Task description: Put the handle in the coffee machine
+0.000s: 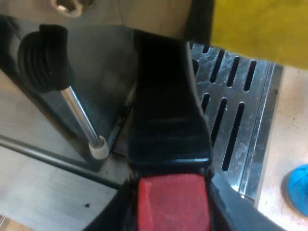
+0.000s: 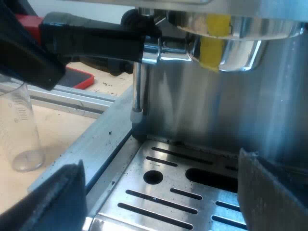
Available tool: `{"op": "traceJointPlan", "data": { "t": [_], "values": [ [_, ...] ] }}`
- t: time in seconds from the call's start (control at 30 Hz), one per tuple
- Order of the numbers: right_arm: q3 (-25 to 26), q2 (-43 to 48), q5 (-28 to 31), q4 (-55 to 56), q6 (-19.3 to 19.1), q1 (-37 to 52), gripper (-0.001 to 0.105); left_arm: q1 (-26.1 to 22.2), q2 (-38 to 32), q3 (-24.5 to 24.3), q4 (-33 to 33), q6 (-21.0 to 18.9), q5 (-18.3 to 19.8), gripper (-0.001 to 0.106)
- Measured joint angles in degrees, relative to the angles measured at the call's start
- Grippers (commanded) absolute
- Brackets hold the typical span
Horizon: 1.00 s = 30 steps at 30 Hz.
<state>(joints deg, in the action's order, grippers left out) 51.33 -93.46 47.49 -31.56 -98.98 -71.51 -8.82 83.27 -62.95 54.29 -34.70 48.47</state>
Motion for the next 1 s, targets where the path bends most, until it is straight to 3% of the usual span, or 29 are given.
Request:
{"op": "traceJointPlan", "data": {
  "t": [0.2, 0.37, 0.9, 1.0],
  "values": [
    [0.0, 0.0, 0.0, 0.0, 0.0, 0.0, 0.067, 0.0, -0.3, 0.0, 1.5, 0.0, -0.2, 0.001],
    [0.0, 0.0, 0.1, 0.0, 0.0, 0.0, 0.067, 0.0, -0.7, -0.4, 4.4, 3.1, 2.3, 0.001],
    [0.0, 0.0, 0.1, 0.0, 0.0, 0.0, 0.067, 0.0, -0.7, -0.7, 7.4, 4.9, 1.7, 0.001],
    [0.0, 0.0, 0.1, 0.0, 0.0, 0.0, 0.067, 0.0, -0.7, 0.5, 7.0, 4.9, 3.1, 0.001]
  ]
}}
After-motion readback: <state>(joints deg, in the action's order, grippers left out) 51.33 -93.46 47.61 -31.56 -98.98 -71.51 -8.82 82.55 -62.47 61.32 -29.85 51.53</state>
